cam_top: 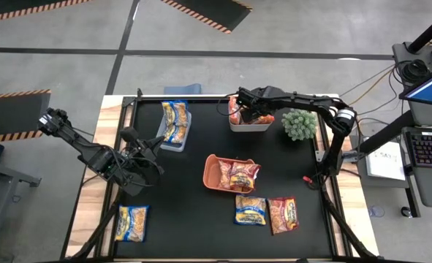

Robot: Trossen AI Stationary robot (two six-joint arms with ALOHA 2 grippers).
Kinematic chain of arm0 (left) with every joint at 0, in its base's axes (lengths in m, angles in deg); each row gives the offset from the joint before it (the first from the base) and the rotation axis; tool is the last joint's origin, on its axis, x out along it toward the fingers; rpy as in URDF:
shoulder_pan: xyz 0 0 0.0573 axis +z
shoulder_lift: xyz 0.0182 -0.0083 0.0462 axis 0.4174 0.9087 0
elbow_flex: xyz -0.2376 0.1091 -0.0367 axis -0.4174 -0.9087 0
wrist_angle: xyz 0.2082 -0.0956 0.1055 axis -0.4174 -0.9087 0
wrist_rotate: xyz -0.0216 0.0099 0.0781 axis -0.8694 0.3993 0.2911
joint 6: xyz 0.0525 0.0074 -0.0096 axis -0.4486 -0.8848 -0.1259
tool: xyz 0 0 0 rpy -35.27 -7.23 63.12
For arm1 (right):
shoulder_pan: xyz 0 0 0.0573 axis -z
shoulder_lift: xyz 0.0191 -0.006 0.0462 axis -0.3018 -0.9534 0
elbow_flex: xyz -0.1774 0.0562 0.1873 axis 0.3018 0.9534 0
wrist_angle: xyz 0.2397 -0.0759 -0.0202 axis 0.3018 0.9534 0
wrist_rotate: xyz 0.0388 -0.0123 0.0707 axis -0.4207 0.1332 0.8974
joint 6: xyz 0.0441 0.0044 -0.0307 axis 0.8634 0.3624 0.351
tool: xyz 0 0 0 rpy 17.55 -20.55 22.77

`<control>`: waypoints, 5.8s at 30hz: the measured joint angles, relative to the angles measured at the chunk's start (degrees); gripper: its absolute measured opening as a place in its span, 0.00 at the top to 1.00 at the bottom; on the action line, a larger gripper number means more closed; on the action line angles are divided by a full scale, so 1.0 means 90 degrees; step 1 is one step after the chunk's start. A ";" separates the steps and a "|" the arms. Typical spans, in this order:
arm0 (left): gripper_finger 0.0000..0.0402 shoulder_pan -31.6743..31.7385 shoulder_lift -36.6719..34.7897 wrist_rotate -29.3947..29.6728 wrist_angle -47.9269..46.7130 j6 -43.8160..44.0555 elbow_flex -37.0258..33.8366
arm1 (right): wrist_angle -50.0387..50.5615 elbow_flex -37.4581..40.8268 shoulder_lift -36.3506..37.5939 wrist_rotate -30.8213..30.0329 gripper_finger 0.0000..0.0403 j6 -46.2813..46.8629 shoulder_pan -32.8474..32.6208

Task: Sort Maruchan noodles
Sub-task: Adjust the orange noodle packets, then put the right blue noodle packet into the transparent bin

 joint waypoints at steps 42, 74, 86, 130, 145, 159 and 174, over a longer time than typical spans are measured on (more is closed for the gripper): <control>1.00 -0.0002 0.0000 0.0005 0.0002 0.0000 0.0000 | -0.0335 -0.0460 0.0087 -0.0376 0.98 -0.0450 -0.0425; 1.00 -0.0093 0.0363 -0.2740 0.2624 0.0758 -0.0012 | -0.0311 -0.0569 0.2271 -0.0181 0.98 -0.1424 -0.4193; 1.00 -0.0402 0.2874 -0.2771 0.3925 0.1198 0.0273 | -0.0382 0.0474 0.1895 0.0880 0.98 0.0280 -0.6318; 1.00 -0.0895 0.6566 -0.2763 0.3156 0.1834 0.2883 | -0.2360 0.1829 0.0464 -0.0284 0.98 0.2078 -0.7981; 1.00 -0.0459 0.6887 -0.3708 0.3257 0.1720 0.2753 | -0.6217 0.4188 0.1389 0.0593 0.71 0.3151 -0.7417; 1.00 -0.0440 0.7252 -0.3691 0.3391 0.2487 0.2548 | -0.7739 0.4437 0.0883 0.0606 0.26 0.3041 -0.7259; 1.00 -0.0440 0.7252 -0.3701 0.3466 0.2638 0.2528 | -0.8330 0.4313 0.0742 0.0539 0.21 0.2968 -0.7164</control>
